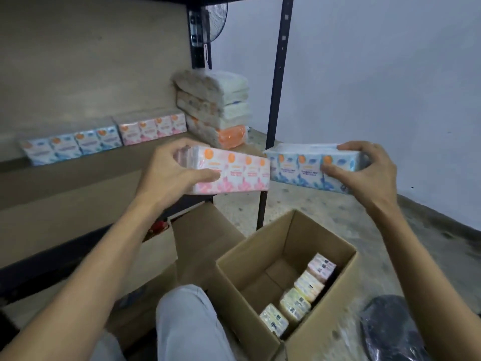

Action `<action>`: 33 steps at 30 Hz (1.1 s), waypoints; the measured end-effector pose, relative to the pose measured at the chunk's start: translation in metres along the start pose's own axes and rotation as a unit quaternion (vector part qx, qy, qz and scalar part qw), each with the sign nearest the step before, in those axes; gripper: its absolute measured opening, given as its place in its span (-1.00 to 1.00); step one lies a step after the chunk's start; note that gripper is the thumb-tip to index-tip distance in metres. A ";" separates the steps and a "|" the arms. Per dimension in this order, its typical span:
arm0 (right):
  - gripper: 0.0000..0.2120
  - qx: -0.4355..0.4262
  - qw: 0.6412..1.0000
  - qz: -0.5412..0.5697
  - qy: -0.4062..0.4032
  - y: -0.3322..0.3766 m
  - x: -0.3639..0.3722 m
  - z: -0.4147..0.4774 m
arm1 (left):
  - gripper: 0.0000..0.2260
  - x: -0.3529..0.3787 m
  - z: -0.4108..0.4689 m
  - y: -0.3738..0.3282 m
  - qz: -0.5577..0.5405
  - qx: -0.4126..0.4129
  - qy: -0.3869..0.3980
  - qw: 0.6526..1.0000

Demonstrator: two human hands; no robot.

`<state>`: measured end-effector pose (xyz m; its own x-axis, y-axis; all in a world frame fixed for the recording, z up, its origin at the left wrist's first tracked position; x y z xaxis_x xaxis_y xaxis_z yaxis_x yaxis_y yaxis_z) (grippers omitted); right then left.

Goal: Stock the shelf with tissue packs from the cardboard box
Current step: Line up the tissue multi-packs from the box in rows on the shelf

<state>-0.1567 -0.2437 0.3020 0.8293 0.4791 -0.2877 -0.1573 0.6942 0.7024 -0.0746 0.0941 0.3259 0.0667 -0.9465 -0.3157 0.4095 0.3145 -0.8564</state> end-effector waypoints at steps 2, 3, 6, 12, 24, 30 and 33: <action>-0.59 0.008 0.998 0.057 0.020 0.012 0.012 0.007 | -0.66 -0.028 0.004 -0.002 0.005 0.011 -0.014 1.000; -0.58 0.010 0.996 0.080 0.033 0.018 0.021 0.011 | -0.64 -0.042 0.005 -0.001 0.009 0.015 -0.024 1.000; -0.56 0.008 0.990 0.123 0.068 0.033 0.053 0.017 | -0.58 -0.085 0.006 0.010 0.023 0.029 -0.051 0.998; -0.55 0.015 0.963 0.218 0.158 0.058 0.129 0.014 | -0.45 -0.164 -0.006 0.049 0.027 0.042 -0.100 0.994; -0.44 0.043 0.895 0.304 0.323 0.073 0.230 0.004 | -0.50 -0.246 -0.028 0.112 0.053 0.069 -0.105 0.991; -0.25 0.081 0.858 0.303 0.408 0.075 0.246 0.006 | -0.50 -0.264 -0.020 0.132 0.081 0.021 -0.079 0.993; -0.42 0.090 0.854 0.268 0.437 0.073 0.256 0.011 | -0.51 -0.270 -0.017 0.142 0.099 -0.004 -0.074 0.992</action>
<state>0.0500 -0.0767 0.2871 -0.0660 0.9747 -0.2137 -0.2390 0.1925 0.9518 -0.0501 0.3959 0.2823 0.2788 -0.8657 -0.4156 0.3675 0.4960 -0.7867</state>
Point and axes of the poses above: each hand's wrist, its own z-axis towards the middle knuckle, its own x-axis out of the palm, y = z × x, the point moved 2 cm from there along z, towards the middle knuckle, and after that the axes turned 8 degrees about -y, right-handed, at the moved point
